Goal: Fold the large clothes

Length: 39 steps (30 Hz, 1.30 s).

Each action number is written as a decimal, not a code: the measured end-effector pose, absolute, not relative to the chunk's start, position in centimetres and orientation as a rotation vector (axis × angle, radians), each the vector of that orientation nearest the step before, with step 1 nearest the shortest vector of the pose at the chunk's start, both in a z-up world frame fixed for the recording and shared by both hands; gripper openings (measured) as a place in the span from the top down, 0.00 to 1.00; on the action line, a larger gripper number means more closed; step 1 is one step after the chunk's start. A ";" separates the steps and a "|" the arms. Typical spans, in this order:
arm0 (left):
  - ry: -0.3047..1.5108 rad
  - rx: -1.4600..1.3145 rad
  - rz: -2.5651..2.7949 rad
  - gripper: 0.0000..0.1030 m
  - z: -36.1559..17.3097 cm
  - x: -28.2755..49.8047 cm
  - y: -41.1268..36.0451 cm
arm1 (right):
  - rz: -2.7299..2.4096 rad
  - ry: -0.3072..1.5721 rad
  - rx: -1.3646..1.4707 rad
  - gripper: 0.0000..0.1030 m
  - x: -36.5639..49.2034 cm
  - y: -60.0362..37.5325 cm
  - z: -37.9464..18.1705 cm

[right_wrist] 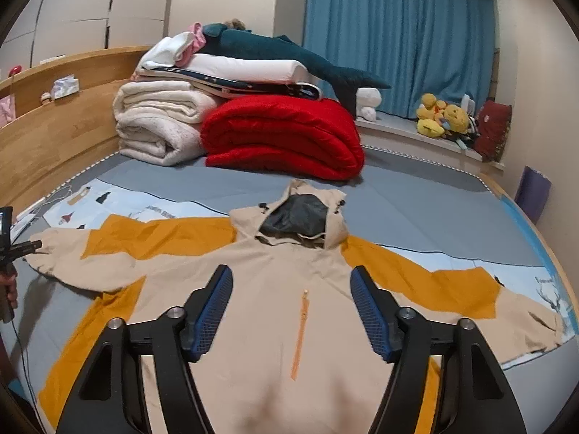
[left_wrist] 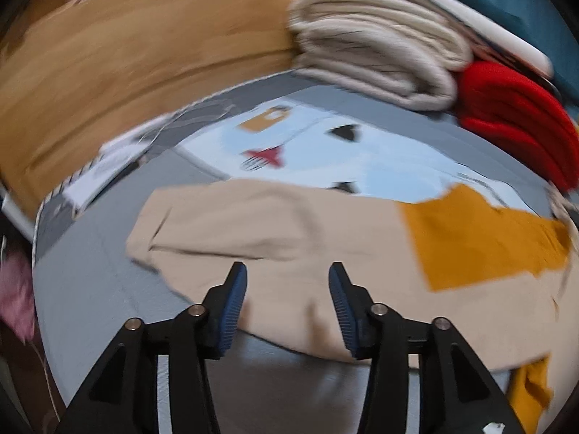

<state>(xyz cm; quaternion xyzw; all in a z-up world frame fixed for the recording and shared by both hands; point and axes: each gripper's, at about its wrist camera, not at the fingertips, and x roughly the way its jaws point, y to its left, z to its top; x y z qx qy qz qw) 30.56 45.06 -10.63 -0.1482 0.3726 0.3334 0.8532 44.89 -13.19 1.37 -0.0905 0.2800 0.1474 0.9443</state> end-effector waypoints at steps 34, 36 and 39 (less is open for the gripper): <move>0.525 -0.397 0.330 1.00 5.9 31.8 22.6 | 0.283 0.768 -0.013 0.77 43.9 -17.5 0.9; 0.554 -0.362 0.197 1.00 5.3 33.0 16.7 | 0.278 0.759 -0.002 0.76 43.3 -17.8 1.4; 0.614 -0.302 0.046 1.00 3.1 34.8 9.8 | 0.260 0.762 0.008 0.76 42.6 -18.3 1.7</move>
